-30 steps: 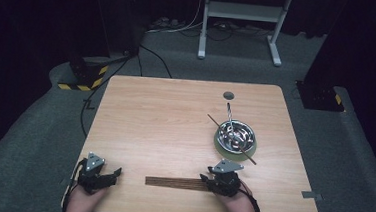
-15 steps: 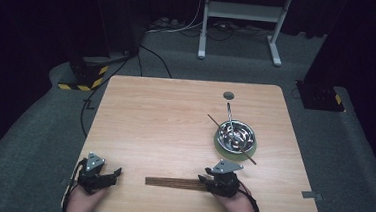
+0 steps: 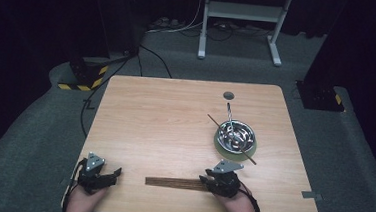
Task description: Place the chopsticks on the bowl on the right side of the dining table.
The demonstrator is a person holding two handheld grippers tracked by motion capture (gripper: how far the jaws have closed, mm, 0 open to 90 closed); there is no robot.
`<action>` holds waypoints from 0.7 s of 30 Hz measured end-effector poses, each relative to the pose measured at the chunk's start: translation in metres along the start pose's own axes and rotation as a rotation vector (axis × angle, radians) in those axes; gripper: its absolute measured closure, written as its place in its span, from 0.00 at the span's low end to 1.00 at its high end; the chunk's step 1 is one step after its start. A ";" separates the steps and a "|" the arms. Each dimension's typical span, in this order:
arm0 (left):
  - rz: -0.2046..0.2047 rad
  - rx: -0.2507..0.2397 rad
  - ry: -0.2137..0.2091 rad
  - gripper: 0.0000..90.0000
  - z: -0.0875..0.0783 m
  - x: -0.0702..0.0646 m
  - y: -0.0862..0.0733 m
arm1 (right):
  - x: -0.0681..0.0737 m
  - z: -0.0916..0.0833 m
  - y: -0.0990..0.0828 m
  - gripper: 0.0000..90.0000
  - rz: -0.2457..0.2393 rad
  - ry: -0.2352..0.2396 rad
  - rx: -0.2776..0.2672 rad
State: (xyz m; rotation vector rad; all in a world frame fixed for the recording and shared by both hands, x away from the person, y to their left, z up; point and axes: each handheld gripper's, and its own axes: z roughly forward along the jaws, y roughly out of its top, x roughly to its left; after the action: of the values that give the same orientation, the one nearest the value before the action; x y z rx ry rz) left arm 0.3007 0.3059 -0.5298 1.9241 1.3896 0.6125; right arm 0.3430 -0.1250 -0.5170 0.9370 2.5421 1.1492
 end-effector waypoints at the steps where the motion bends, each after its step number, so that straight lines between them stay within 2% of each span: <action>1: 0.000 0.001 0.000 0.27 0.000 0.000 0.000 | 0.000 0.000 0.000 0.69 0.001 0.001 -0.002; 10: 0.000 0.001 0.000 0.27 0.000 0.000 0.000 | -0.001 0.001 0.000 0.68 0.005 0.003 0.007; 15: 0.001 0.001 0.000 0.27 0.000 0.000 0.000 | -0.002 0.003 0.001 0.68 0.025 -0.018 0.001; 21: 0.001 0.001 0.000 0.27 0.000 0.000 0.000 | -0.008 0.004 0.004 0.68 0.054 -0.066 -0.005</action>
State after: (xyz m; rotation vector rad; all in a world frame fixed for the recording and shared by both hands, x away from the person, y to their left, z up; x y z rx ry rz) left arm 0.3007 0.3059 -0.5297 1.9251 1.3895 0.6125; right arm 0.3525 -0.1256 -0.5178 1.0302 2.4753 1.1203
